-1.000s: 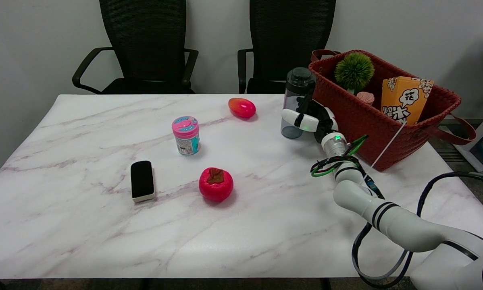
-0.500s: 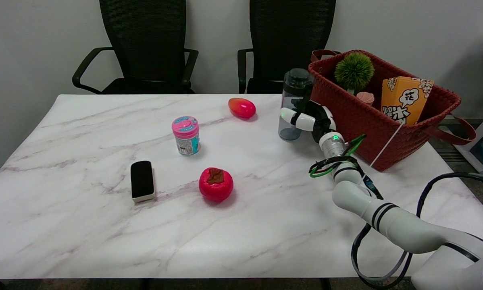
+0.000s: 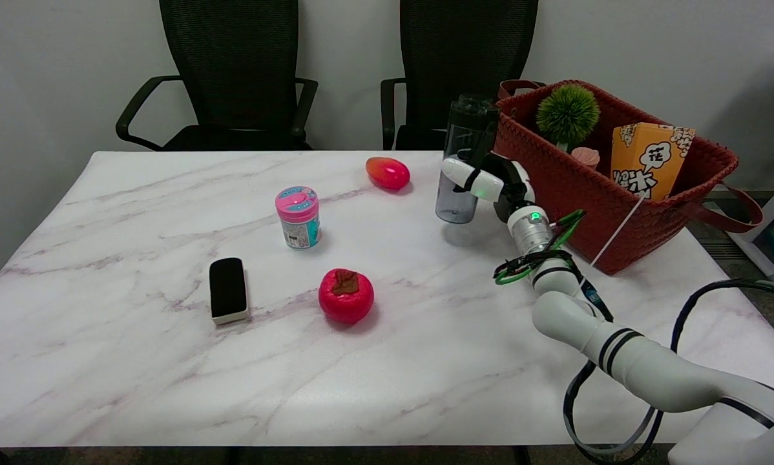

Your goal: Pick up the black water bottle.

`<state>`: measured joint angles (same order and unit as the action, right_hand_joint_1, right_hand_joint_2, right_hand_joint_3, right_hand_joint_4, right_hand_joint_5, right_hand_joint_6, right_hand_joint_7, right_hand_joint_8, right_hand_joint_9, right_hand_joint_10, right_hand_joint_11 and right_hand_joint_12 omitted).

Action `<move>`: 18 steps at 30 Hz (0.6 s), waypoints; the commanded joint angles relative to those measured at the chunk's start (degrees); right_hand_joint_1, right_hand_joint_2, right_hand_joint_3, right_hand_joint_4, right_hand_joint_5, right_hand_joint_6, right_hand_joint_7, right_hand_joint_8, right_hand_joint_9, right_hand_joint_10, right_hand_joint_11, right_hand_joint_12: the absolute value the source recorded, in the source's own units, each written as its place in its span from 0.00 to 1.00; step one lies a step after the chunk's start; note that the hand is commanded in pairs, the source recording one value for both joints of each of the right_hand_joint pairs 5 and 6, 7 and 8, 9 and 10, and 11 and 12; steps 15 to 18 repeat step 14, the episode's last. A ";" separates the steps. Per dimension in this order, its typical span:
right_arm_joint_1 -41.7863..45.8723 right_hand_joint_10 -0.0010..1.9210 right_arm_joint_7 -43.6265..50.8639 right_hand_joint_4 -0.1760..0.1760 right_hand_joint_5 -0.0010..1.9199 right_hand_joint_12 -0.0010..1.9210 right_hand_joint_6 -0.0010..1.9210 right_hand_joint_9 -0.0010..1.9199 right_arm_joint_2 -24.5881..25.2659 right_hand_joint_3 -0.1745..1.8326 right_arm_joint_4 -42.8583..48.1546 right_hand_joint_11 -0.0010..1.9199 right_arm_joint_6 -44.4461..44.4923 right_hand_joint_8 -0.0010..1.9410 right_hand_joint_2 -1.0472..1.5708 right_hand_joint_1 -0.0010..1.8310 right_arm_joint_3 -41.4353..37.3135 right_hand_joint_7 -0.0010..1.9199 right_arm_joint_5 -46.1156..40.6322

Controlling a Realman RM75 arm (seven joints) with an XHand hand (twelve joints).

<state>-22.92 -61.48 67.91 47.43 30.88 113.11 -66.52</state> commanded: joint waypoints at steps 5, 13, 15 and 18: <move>6.82 0.62 0.13 0.50 0.49 0.58 0.49 0.62 -7.35 0.36 30.05 0.58 -1.61 0.58 0.81 0.70 -1.18 0.59 5.81; 13.64 0.63 8.24 0.50 0.50 0.60 0.50 0.63 -11.86 0.36 50.15 0.60 -9.98 0.59 0.84 0.69 -16.69 0.60 5.81; 14.37 0.63 8.81 0.50 0.50 0.60 0.50 0.63 -12.00 0.36 51.73 0.60 -11.28 0.60 0.84 0.69 -19.10 0.60 5.81; 14.37 0.63 8.81 0.50 0.50 0.60 0.50 0.63 -12.00 0.36 51.73 0.60 -11.28 0.60 0.84 0.69 -19.10 0.60 5.81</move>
